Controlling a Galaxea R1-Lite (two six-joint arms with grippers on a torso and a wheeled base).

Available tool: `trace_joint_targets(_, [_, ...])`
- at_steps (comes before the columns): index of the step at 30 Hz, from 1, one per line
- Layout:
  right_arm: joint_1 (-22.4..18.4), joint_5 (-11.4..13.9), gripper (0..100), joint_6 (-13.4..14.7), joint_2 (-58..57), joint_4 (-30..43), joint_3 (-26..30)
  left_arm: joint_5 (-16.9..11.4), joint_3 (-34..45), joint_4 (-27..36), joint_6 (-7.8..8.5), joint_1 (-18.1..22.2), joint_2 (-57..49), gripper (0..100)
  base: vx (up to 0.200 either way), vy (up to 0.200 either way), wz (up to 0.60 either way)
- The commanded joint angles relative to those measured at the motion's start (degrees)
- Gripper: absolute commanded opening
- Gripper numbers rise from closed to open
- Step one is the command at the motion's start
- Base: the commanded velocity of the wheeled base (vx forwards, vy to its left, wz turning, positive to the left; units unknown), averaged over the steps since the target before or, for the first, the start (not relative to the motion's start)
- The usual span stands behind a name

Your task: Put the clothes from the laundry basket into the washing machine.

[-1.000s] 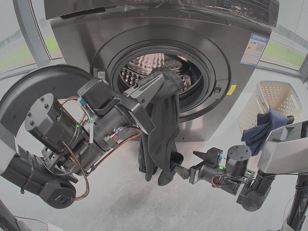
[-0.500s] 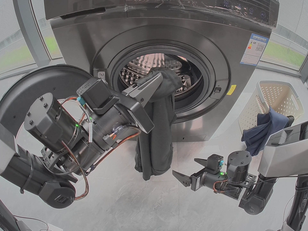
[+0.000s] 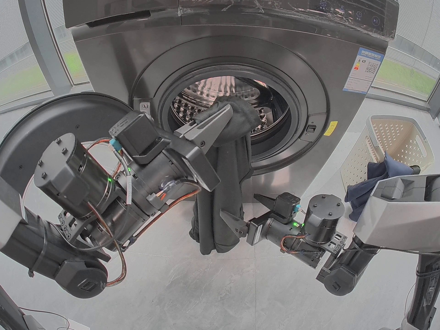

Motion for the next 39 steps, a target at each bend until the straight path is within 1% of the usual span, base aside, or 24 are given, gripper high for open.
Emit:
trace_joint_targets(1, [1.5, 0.0, 100, 0.1, 3.9, 0.0, -5.1, 0.0, -0.1, 0.0, -0.03, 0.0, 0.1, 0, 0.0, 0.0, 0.0])
trace_joint_targets(11, [2.4, 0.5, 100, -0.1, 8.6, 0.0, -11.1, 0.0, -0.5, 0.5, -0.03, 0.0, 0.4, 0, 0.0, 0.0, 0.0])
trace_joint_targets(13, [2.4, 0.5, 100, -0.1, 8.8, 0.0, -11.6, 0.0, -0.5, 0.5, -0.03, 0.0, 0.4, 0, 0.0, 0.0, 0.0])
trace_joint_targets(20, [2.3, -0.2, 100, 0.1, 12.8, 0.0, -15.7, 0.1, -0.6, 0.4, -0.03, -0.1, 0.5, 0, 0.0, 0.0, 0.0])
trace_joint_targets(22, [1.7, -0.8, 100, 0.3, 14.9, 0.0, -18.7, 0.1, -0.6, 0.4, -0.03, 0.0, 0.5, 0, 0.0, 0.0, 0.0])
trace_joint_targets(23, [1.7, -0.8, 100, 0.3, 14.9, 0.0, -18.7, 0.1, -0.6, 0.4, -0.03, 0.0, 0.5, 0, 0.0, 0.0, 0.0])
trace_joint_targets(25, [1.5, -1.8, 100, 0.3, 16.2, 0.0, -20.9, 0.5, -0.6, 0.4, 0.05, 0.1, 0.5, 0, 0.0, 0.0, 0.0])
trace_joint_targets(30, [1.5, -2.2, 100, 0.4, 16.7, 0.0, -22.1, 0.8, -0.6, 0.3, -0.03, 0.1, 0.5, 0, 0.0, 0.0, 0.0])
trace_joint_targets(31, [1.5, -2.8, 100, 0.5, 17.0, 0.0, -22.8, 0.9, -0.6, 0.3, -0.03, 0.1, 0.5, 0, 0.0, 0.0, 0.0])
trace_joint_targets(33, [1.3, -3.2, 100, 0.8, 17.0, 0.0, -23.6, 1.0, -0.6, 0.3, -0.03, 0.1, 0.5, 0, 0.0, 0.0, 0.0])
trace_joint_targets(39, [0.7, -3.4, 100, 1.2, 17.2, 0.0, -24.9, 3.3, -1.4, 1.0, -0.03, 0.2, 0.5, 0, 0.0, 0.0, 0.0])
